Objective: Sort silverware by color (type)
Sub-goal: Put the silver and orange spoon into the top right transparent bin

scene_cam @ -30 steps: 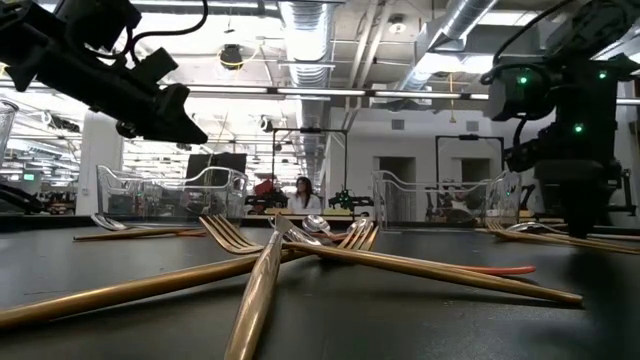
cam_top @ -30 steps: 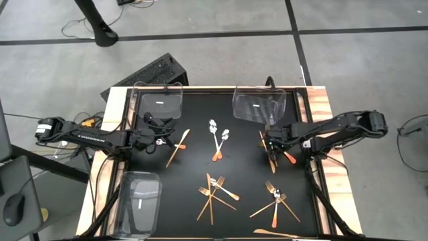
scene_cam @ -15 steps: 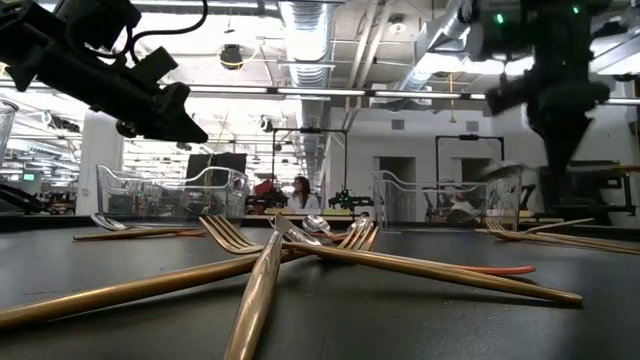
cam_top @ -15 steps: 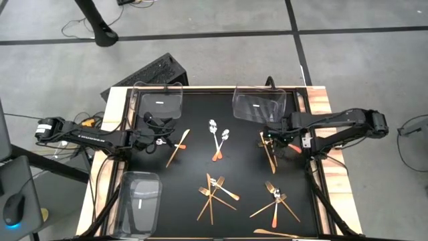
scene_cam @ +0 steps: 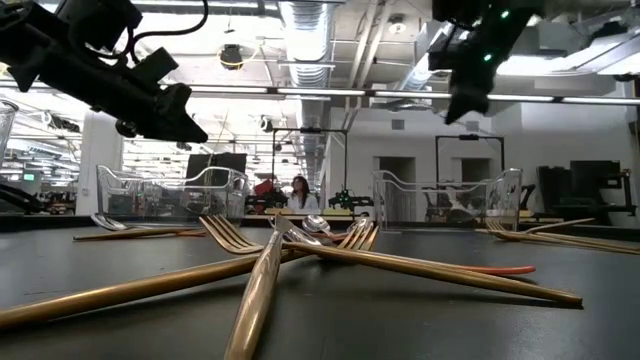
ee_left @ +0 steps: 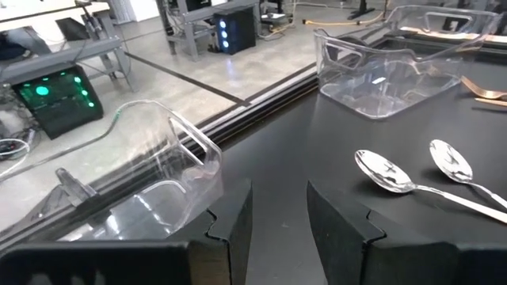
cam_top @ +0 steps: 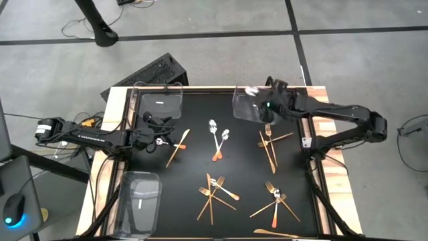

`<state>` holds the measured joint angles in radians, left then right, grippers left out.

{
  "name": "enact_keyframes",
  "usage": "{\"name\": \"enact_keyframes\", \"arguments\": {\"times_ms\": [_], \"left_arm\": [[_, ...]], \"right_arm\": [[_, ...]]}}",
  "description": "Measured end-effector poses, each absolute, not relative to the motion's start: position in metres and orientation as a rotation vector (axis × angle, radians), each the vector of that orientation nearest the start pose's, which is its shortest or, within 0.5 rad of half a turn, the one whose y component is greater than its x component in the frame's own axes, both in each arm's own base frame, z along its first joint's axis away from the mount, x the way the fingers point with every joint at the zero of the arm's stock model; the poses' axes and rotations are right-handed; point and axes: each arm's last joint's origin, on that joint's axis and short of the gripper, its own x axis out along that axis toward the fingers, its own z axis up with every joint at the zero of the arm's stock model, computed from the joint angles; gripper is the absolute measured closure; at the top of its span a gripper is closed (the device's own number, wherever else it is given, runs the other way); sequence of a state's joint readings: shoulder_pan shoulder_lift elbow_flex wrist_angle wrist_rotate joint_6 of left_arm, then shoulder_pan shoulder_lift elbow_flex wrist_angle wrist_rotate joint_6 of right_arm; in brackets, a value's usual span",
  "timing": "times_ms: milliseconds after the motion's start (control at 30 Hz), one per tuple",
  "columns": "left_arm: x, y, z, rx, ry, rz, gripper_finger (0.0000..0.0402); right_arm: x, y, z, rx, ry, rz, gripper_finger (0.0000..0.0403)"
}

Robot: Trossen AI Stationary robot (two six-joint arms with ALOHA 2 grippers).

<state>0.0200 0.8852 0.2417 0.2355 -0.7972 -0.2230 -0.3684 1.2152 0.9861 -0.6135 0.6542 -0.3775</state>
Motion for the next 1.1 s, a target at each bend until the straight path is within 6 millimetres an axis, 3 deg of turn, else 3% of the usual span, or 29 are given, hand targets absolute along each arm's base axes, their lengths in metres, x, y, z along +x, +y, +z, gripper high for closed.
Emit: {"name": "enact_keyframes", "arguments": {"times_ms": [200, 467, 767, 900, 1100], "left_arm": [[0.165, 0.024, 0.172, -0.058, 0.309, 0.839, 0.0294], [0.164, 0.024, 0.170, -0.056, 0.329, 0.842, 0.0294], [0.164, 0.024, 0.170, -0.055, 0.329, 0.846, 0.0294], [0.164, 0.024, 0.170, -0.056, 0.329, 0.845, 0.0294], [0.164, 0.024, 0.170, -0.074, 0.321, 0.849, 0.0294]], "right_arm": [[0.216, -0.129, 0.273, -0.493, 0.970, -0.682, 0.0388], [0.203, -0.153, 0.237, -0.444, 1.095, -0.647, 0.0388], [0.215, -0.171, 0.203, -0.397, 1.186, -0.566, 0.0383], [0.220, -0.176, 0.186, -0.365, 1.226, -0.555, 0.0357], [0.226, -0.178, 0.172, -0.330, 1.251, -0.562, 0.0284]]}}
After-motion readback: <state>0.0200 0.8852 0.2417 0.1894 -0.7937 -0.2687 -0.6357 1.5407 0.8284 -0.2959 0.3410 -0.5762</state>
